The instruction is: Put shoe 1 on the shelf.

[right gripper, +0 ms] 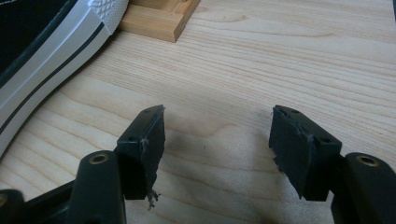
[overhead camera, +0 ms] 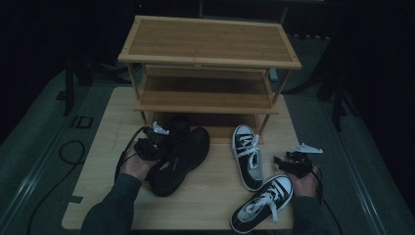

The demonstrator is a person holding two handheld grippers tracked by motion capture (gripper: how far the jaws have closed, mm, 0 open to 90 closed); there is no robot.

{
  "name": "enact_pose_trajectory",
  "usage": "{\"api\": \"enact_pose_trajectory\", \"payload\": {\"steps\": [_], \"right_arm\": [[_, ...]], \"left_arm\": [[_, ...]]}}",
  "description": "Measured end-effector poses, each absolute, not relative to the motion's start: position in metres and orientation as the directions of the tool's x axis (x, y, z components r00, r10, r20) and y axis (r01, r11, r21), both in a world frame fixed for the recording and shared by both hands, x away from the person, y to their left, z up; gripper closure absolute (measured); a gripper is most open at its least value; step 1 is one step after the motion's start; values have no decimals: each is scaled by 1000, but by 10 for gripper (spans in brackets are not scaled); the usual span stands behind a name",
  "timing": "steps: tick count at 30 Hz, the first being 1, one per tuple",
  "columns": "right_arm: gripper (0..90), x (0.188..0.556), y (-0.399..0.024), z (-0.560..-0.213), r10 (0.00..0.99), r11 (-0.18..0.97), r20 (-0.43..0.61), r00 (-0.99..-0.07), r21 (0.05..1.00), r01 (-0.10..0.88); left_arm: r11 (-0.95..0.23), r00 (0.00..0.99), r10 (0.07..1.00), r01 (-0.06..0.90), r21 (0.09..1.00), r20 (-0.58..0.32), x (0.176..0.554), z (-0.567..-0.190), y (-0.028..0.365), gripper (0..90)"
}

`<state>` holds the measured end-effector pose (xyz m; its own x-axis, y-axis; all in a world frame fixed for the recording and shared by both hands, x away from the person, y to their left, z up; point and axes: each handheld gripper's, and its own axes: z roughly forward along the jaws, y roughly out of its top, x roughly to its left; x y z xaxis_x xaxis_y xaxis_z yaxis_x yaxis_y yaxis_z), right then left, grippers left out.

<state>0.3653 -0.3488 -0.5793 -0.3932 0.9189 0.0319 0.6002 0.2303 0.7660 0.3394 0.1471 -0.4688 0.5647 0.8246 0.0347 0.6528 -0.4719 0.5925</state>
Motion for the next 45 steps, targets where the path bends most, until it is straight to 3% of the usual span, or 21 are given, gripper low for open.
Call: {"api": "enact_pose_trajectory", "payload": {"steps": [23, 45], "right_arm": [[356, 365, -349, -579, 919, 229, 33, -392, 766, 601], [357, 365, -349, -579, 919, 232, 30, -393, 766, 600]], "left_arm": [[-462, 521, 850, 671, 580, 75, 373, -476, 120, 856], [-359, 378, 920, 705, 612, 104, 406, -483, 98, 855]]}}
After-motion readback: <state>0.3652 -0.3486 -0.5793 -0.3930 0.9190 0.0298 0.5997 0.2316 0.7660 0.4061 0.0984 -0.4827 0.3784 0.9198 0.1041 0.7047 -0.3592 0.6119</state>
